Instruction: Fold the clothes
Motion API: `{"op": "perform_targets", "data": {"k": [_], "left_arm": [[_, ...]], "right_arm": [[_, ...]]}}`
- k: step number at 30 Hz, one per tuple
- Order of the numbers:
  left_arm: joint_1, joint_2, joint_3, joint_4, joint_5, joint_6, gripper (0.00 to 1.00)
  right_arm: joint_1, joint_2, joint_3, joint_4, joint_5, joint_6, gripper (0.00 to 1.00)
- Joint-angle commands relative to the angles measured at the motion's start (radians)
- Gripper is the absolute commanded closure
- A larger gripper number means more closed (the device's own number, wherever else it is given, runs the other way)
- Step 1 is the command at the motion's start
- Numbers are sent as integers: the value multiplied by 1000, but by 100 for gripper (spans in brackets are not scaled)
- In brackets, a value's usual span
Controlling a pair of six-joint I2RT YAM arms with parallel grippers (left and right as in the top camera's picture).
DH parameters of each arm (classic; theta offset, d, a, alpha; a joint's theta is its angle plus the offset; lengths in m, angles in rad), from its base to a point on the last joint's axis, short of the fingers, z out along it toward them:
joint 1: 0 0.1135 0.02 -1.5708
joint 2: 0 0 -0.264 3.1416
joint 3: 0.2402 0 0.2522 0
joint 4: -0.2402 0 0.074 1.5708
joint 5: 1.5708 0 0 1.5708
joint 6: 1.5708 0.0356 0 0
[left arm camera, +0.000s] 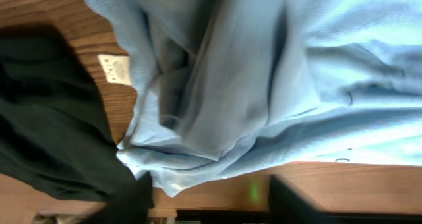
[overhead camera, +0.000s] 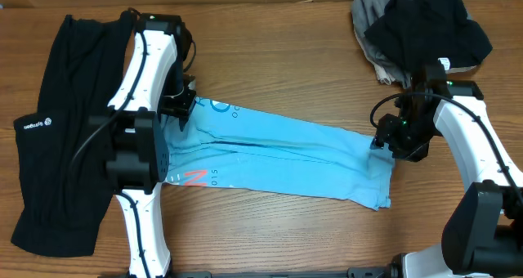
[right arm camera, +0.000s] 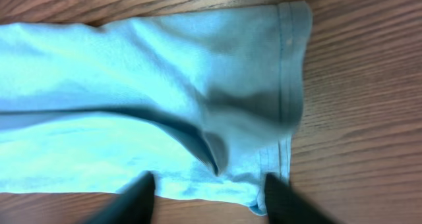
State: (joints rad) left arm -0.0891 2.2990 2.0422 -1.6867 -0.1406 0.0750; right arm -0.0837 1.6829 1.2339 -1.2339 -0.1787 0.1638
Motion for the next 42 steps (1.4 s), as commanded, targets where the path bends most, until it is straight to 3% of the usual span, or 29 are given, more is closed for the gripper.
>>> {"op": "perform_targets", "data": {"k": [1,8,10,11,20,28,32,36,40,42], "left_arm": [[8,-37,-6,-3,-16,-10,32],[8,-40,71,-3,-16,-24,27],[8,-50,130,-3,-20,-57,4],[11,-54,158,-1,-21,-64,0],[19,-121,411,99,15,-109,0],[19,-143,487,144,37,-109,0],[19,-143,486,143,37,-109,0],[19,-143,486,153,33,-109,0],[19,-143,486,158,33,-109,0],[19,-143,486,158,33,-109,0]], "right_arm": [[-8,-18,-6,2,13,4,32],[-35,-18,-6,15,16,-12,19],[-36,-18,-17,32,24,-15,14],[-36,-18,-26,42,24,-15,14],[-35,-17,-199,196,37,23,13],[-35,-17,-335,342,54,105,16],[-35,-17,-390,401,55,151,32],[-35,-17,-422,435,54,156,55],[-38,-17,-422,448,54,160,96],[-53,-17,-415,449,53,164,96]]}}
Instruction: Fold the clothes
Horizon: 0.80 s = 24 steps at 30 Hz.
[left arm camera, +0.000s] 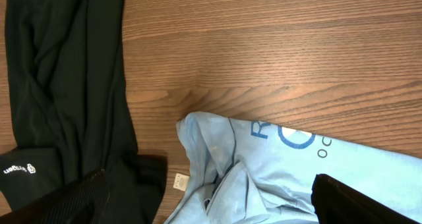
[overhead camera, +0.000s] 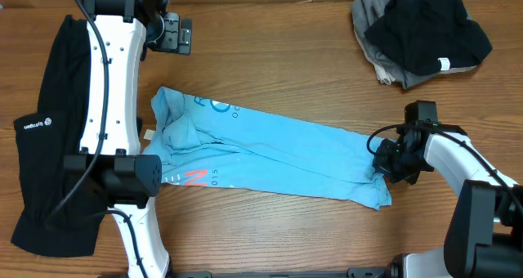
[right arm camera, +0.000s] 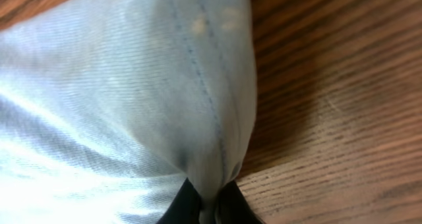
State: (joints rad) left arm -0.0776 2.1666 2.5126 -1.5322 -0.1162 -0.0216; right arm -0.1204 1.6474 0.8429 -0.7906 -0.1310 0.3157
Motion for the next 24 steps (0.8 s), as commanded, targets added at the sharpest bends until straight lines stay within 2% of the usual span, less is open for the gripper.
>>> {"op": "perform_targets", "data": {"k": [1,7,11,15,19,24], "left_arm": [[7,-11,16,3,9,-12,0],[7,-11,16,9,8,-12,0],[7,-11,16,19,9,-12,0],[7,-11,16,19,9,-12,0],[7,-11,16,19,9,-12,0],[7,-11,16,19,9,-12,0]], "right_arm": [[-29,19,-18,2,6,12,96],[-187,19,102,-105,6,-30,96],[-324,19,245,-212,5,-100,96],[-395,19,351,-282,-88,-176,96],[-382,19,425,-335,-141,-190,96],[-264,19,455,-387,-142,-189,96]]}}
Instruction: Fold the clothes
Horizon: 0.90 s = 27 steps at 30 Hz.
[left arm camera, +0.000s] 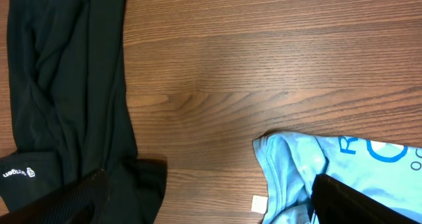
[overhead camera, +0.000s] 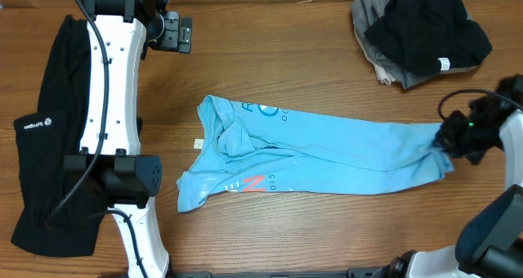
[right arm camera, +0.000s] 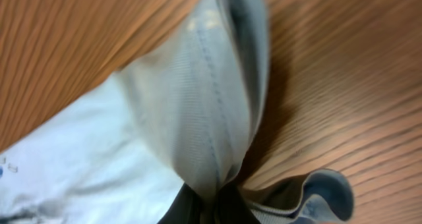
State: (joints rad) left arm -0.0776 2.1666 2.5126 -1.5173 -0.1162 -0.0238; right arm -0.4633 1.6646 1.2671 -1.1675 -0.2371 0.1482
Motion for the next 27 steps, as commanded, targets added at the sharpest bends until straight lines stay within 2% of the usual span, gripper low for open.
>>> {"op": "perform_targets", "data": {"k": [1,12,16,18,20,22,24,27], "left_arm": [[7,-10,16,4,9,-10,0],[7,-9,14,4,9,-10,0],[7,-9,14,4,9,-10,0],[7,-9,14,5,9,-10,0],[7,-9,14,4,9,-10,0],[7,-9,14,4,9,-10,0],[7,-8,14,5,9,-10,0],[7,-8,14,8,9,-10,0]], "right_arm": [[116,2,31,-14,-37,-21,96],[533,2,28,42,-19,117,96],[640,12,28,74,28,175,91],[680,30,28,90,34,190,80],[710,49,28,93,34,198,61],[732,58,28,88,29,197,33],[745,55,31,74,3,197,26],[742,37,38,51,0,187,25]]}}
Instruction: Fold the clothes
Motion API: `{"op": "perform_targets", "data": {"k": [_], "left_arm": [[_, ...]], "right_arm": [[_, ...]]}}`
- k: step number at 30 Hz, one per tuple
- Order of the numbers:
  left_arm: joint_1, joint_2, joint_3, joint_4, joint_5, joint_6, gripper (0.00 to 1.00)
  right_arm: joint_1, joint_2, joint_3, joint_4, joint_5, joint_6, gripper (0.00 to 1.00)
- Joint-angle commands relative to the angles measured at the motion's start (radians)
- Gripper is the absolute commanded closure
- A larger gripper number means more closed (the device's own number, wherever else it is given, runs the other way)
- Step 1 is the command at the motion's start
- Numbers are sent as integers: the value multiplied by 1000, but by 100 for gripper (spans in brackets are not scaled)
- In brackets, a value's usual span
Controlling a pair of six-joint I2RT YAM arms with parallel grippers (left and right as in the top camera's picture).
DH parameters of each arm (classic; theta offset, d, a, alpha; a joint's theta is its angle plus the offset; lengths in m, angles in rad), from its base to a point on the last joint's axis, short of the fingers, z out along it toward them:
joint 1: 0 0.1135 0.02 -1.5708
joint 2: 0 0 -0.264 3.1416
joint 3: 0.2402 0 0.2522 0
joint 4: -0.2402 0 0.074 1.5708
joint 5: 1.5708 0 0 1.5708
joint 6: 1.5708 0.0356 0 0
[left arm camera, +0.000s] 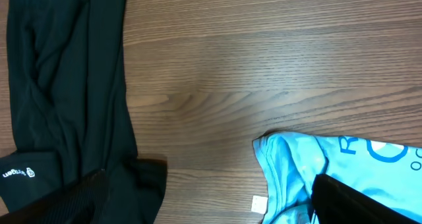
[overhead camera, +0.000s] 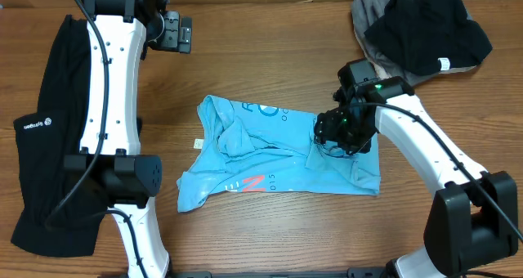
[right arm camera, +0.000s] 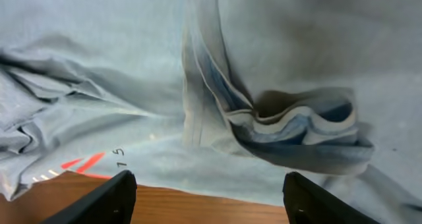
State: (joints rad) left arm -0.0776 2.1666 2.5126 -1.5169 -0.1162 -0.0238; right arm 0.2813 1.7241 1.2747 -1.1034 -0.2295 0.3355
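A light blue shirt [overhead camera: 278, 159] lies mid-table, its right end doubled over to the left into a shorter shape. My right gripper [overhead camera: 343, 131] hovers just over that folded end. In the right wrist view it [right arm camera: 210, 184] is open, with the bunched hem [right arm camera: 297, 125] lying loose below it. My left gripper [overhead camera: 169, 33] is raised at the table's far left. The left wrist view shows it [left arm camera: 208, 184] open and empty, looking down at the shirt's collar end [left arm camera: 310, 165] and a white tag [left arm camera: 260, 203].
A long black garment [overhead camera: 49, 131] lies along the left side, also seen in the left wrist view [left arm camera: 59, 85]. A pile of black and grey clothes [overhead camera: 417, 29] sits at the far right corner. The left arm's white links [overhead camera: 110, 106] stand over the table's left part.
My right gripper was shut on the shirt's right end near the table's right edge. Now it is open over the shirt's middle, and that end lies folded over leftward. The left arm has not moved.
At first both grippers were down at the stretched shirt, left at the collar end, right open over the hem. Then the left was raised away and the right shut on the hem. The shirt then lay further right, and now is folded in half.
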Motion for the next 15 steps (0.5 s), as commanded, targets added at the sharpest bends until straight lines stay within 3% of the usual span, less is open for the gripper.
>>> {"op": "perform_targets", "data": {"k": [1,7,15], "left_arm": [[7,-8,14,8,9,-10,0],[7,-7,14,14,9,-10,0],[7,5,11,13,10,-10,0]], "right_arm": [[-8,-31,30,-16,-1,-6,25],[-49,-37,10,-58,175,-7,26],[-69,-28,-117,55,192,-29,36]]}}
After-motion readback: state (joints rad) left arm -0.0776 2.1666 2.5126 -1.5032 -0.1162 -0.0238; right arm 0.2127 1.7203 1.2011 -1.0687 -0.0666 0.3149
